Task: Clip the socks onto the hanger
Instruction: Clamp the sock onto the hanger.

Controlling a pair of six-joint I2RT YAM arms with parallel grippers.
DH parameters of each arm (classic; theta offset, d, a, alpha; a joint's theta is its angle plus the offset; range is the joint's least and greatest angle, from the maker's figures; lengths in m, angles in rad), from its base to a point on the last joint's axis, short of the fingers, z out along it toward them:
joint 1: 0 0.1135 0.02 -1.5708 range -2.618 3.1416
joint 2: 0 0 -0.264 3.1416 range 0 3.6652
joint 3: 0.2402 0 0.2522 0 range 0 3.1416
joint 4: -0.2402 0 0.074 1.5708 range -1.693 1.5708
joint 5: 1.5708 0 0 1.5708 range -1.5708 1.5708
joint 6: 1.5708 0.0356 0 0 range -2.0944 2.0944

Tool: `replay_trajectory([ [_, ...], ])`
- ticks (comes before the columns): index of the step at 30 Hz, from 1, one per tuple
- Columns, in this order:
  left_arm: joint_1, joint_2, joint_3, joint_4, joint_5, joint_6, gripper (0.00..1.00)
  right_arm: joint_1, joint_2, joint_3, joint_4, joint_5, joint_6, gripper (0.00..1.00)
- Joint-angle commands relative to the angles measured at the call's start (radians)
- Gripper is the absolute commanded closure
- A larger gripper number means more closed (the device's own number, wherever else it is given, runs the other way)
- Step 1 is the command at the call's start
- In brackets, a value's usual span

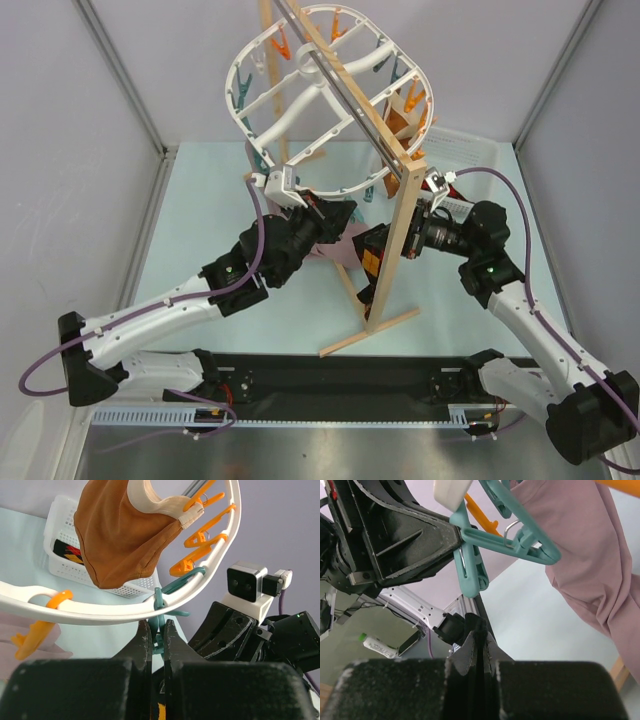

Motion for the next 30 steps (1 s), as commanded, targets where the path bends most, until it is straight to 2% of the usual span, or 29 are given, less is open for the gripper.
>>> replay_trajectory([
  [1, 0.006, -0.024, -0.013, -0.005, 0.01, -0.021, 1.0, 0.004, -0.006, 0.038, 0.08, 0.001, 0.022, 1.0],
  [13, 0.006, -0.021, -0.018, 0.004, 0.027, -0.027, 1.0, -0.027, 0.034, 0.046, 0.129, 0.002, 0.073, 1.0],
  [24, 0.006, -0.028, -0.04, 0.032, 0.039, -0.021, 1.0, -0.068, 0.1, 0.037, 0.313, -0.087, 0.214, 1.0],
  [30, 0.006, -0.025, -0.035, 0.035, 0.045, -0.02, 1.0, -0.082, 0.1, 0.04, 0.294, -0.125, 0.212, 1.0],
])
